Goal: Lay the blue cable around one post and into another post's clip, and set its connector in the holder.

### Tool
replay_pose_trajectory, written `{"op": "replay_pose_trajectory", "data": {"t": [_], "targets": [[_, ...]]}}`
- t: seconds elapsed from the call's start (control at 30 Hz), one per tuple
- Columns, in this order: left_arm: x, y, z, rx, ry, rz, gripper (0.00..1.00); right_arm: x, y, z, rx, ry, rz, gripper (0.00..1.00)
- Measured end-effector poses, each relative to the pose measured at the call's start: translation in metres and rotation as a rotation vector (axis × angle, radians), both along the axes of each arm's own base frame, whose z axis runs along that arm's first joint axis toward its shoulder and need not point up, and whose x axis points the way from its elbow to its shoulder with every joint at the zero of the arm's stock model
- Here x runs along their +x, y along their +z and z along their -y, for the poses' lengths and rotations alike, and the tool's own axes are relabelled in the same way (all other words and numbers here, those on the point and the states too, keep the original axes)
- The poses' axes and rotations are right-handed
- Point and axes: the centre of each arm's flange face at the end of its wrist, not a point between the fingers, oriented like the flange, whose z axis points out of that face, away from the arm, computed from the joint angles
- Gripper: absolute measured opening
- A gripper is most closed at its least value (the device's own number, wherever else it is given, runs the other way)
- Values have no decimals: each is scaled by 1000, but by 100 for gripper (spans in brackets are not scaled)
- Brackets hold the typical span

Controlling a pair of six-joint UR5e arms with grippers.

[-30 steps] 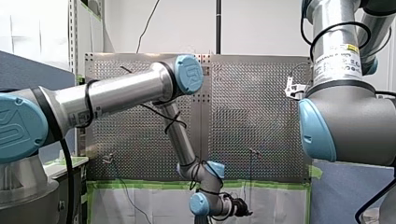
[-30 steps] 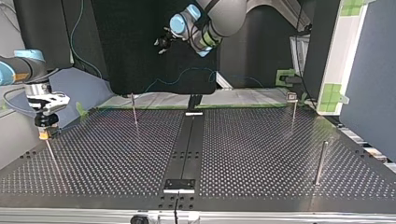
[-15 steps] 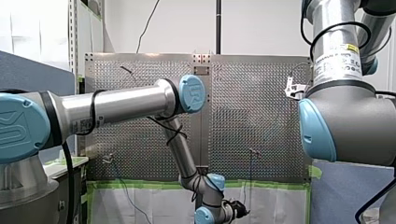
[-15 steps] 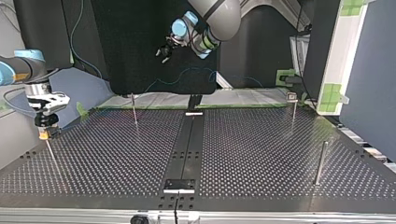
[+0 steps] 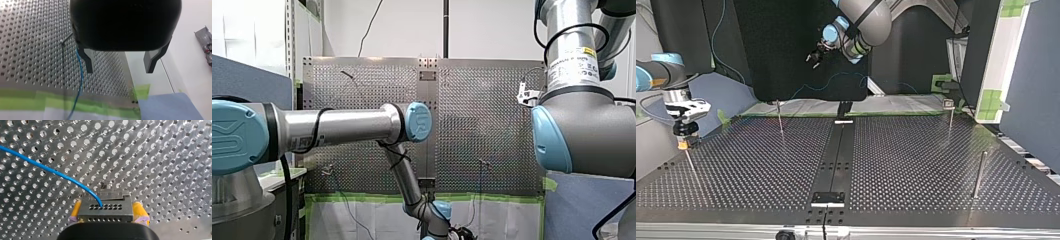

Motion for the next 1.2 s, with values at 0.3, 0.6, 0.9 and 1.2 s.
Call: {"op": "replay_pose_trajectory", "data": {"t": [0.3, 0.6, 0.9, 1.2], "targets": [[-9, -35, 4, -5, -37, -44, 100, 0, 0, 0, 0, 0, 0, 0], [9, -22, 31, -69, -55, -13, 100, 0, 0, 0, 0, 0, 0, 0], [47, 10, 55, -128, -28, 65, 100, 0, 0, 0, 0, 0, 0, 0], [106, 33, 47, -99, 86, 145, 100, 0, 0, 0, 0, 0, 0, 0]]}}
